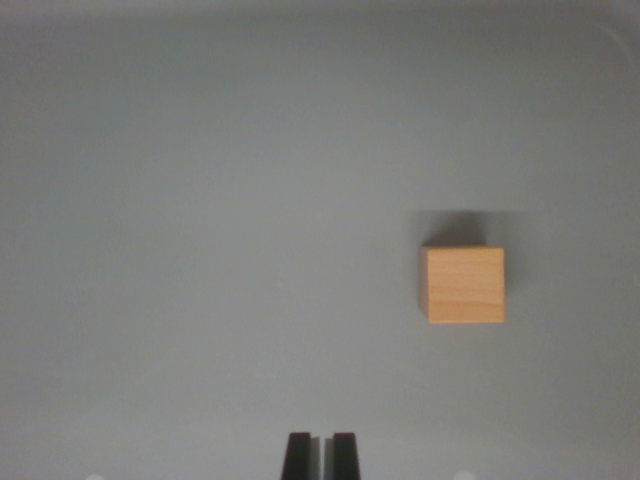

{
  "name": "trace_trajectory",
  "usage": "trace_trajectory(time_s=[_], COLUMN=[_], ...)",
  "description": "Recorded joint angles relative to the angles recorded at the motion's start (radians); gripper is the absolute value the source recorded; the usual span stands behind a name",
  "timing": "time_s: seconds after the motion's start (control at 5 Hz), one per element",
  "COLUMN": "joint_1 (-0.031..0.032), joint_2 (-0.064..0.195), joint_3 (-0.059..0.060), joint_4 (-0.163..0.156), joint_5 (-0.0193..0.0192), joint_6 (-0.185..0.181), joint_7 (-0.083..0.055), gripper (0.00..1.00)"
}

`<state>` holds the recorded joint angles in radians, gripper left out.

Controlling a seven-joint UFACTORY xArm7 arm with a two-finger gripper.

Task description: Push wooden cube

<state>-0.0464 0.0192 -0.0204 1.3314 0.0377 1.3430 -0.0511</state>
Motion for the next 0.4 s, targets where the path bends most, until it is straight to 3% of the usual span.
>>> trace_trajectory(time_s=[0.2,0.4], joint_1=[-0.0046,-0.0046], joint_2=[0.007,0.007], joint_3=[-0.005,-0.005], joint_4=[-0.035,-0.035], joint_5=[0.0008,0.0008], joint_6=[-0.043,-0.043], joint_7=[-0.009,-0.009], gripper=[0.0,0.0])
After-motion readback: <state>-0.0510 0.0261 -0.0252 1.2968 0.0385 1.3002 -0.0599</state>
